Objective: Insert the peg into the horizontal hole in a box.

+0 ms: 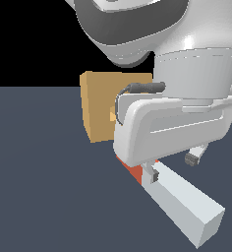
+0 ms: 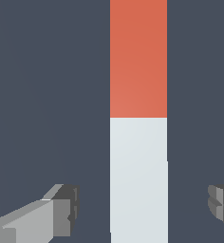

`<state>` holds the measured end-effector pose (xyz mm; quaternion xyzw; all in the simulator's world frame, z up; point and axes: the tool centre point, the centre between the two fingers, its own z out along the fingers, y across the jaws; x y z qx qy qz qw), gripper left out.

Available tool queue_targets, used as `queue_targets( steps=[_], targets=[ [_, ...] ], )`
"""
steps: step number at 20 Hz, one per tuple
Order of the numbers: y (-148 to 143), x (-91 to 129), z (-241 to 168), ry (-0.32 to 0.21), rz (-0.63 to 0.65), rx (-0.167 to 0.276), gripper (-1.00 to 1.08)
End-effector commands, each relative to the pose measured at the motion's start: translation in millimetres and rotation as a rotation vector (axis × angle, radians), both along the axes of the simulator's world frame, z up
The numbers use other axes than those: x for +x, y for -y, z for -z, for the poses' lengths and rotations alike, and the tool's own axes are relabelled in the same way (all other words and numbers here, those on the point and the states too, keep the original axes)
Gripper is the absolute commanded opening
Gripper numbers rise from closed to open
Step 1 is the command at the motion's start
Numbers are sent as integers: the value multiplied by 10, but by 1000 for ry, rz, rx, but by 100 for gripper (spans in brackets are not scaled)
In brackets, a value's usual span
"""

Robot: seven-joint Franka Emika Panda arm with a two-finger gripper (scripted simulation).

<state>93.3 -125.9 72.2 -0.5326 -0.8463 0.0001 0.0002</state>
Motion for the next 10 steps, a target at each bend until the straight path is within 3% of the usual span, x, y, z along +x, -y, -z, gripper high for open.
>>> queue_targets(
  steps=[1, 10],
  targets=[
    [-1, 1, 13, 0, 0, 0, 100],
    [-3, -5, 398, 0, -2, 0, 100]
  ],
)
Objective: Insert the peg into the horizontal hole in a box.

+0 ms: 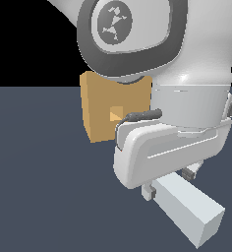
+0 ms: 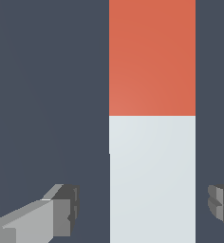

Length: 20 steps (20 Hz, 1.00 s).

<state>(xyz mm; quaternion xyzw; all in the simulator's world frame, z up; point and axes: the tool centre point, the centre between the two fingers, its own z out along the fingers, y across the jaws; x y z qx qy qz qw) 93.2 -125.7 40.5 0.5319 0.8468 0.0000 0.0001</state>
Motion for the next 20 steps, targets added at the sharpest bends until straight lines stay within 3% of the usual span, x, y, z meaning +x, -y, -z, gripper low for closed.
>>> queue_targets(
  steps=[1, 8, 9, 20],
  targets=[
    [-3, -3, 120, 0, -1, 0, 100],
    [1, 12, 182, 0, -1, 0, 100],
    [1, 12, 182, 0, -1, 0, -100],
    [-4, 8, 185, -1, -1, 0, -100]
  ],
)
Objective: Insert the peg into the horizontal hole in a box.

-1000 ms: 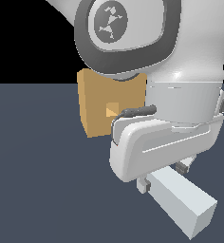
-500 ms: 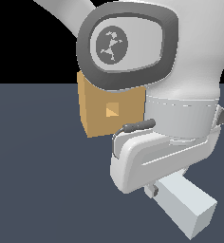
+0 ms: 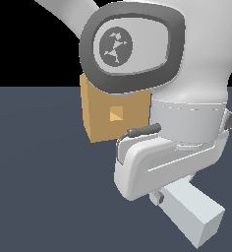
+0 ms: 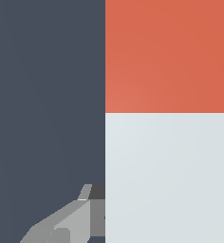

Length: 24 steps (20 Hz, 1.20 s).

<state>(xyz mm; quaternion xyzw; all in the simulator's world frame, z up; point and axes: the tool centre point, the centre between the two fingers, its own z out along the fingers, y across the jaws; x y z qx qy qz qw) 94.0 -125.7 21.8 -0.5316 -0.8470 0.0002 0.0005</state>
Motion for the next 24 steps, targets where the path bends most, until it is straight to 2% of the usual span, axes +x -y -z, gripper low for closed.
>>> queue_targets(
  steps=[1, 9, 24],
  targets=[
    [-7, -2, -6, 0, 0, 0, -100],
    [-180, -70, -139, 0, 17, 0, -100],
    [-939, -301, -720, 1, 90, 0, -100]
  ],
)
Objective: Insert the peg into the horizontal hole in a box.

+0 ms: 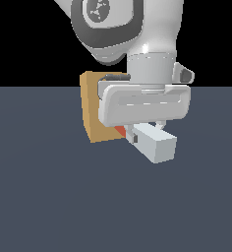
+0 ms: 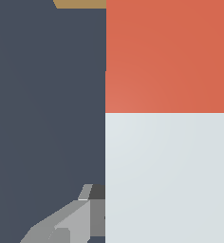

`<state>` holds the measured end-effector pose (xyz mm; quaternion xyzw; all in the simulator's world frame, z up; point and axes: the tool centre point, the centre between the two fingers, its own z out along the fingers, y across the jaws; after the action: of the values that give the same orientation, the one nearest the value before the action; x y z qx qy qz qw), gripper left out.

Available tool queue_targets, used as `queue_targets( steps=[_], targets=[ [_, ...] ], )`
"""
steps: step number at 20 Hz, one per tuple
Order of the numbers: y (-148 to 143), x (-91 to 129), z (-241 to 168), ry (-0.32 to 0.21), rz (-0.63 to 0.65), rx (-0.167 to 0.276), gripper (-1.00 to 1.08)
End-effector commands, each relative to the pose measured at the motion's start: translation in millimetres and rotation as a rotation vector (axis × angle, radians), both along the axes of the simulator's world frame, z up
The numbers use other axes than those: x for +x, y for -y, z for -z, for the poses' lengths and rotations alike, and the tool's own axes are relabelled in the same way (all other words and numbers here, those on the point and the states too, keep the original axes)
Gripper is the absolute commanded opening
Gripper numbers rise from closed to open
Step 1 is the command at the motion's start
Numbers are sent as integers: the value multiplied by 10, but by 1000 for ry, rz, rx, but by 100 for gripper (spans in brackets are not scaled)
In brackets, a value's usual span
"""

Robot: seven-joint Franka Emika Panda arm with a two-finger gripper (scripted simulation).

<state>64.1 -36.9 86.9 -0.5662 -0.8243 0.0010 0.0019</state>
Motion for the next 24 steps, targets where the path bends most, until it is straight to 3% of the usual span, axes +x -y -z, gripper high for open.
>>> queue_targets(
  steps=[1, 18, 24],
  targets=[
    [-77, -6, -89, 4, 9, -1, -100],
    [-128, -3, -120, 3, 14, 0, -100],
    [-285, -64, -122, 3, 14, 0, -100]
  ],
)
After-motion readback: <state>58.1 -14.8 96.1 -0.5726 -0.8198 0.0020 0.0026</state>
